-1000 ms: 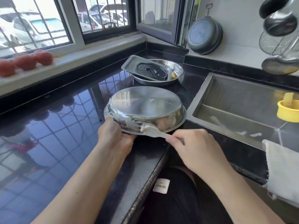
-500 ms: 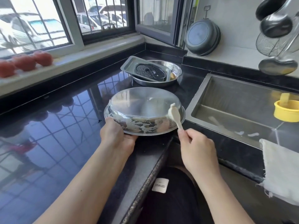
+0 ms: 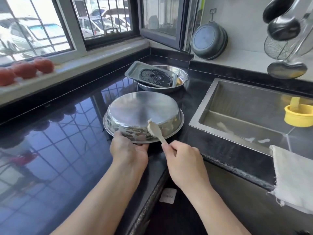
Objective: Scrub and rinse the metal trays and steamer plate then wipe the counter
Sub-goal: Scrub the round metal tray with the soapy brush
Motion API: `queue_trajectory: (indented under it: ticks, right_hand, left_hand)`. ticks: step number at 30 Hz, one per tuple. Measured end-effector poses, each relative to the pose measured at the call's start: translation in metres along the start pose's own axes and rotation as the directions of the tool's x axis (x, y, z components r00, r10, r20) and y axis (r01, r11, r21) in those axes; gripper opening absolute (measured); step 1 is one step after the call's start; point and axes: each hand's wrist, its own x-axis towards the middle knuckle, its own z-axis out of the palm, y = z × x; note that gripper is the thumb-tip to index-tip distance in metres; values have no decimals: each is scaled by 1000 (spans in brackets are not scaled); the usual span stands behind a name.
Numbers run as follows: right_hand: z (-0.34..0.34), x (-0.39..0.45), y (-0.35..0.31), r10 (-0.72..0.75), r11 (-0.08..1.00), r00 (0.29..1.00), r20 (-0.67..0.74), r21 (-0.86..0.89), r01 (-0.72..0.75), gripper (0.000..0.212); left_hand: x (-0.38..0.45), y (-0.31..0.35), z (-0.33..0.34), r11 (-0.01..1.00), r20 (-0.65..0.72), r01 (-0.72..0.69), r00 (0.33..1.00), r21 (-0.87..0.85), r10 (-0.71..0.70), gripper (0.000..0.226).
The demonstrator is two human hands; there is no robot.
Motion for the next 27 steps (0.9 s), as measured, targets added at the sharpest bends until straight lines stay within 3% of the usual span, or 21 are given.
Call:
queue_trajectory:
  ticks: [6, 8, 11, 15, 19, 21, 24, 27]
  right_hand:
    - [-18, 17, 12, 182, 979, 977, -115, -71, -191, 46]
    - [-10, 11, 3, 109, 989, 992, -70, -89, -115, 48]
    - [4, -5, -11, -7, 996, 1000, 18, -91, 8, 50]
    - [-8, 9, 4, 162, 984, 981, -111, -60, -169, 46]
    - [3, -7, -7, 15, 995, 1000, -17, -101, -17, 47]
    - [1, -3, -1, 62, 995, 998, -29, -82, -65, 46]
    - [-11, 9, 18, 224, 974, 961, -159, 21, -224, 48]
    - [-10, -2, 15, 136, 990, 986, -97, 58, -130, 48]
  left_hand:
    - [-1, -2, 0, 999, 25, -20, 1000, 48, 19, 35]
    - [-2, -4, 0, 995, 84, -13, 996, 100, 5, 36]
    - [-2, -4, 0, 989, 66, 9, 998, 150, -19, 38]
    - [-4, -2, -1, 986, 78, 4, 997, 168, -17, 34]
    - [0, 1, 1, 989, 28, 15, 999, 150, -19, 36]
    - [0, 2, 1, 984, 37, 18, 999, 175, -25, 38]
    - [-4, 6, 4, 984, 63, 5, 998, 179, -17, 37]
    - [-10, 16, 12, 981, 84, -14, 997, 194, -3, 27]
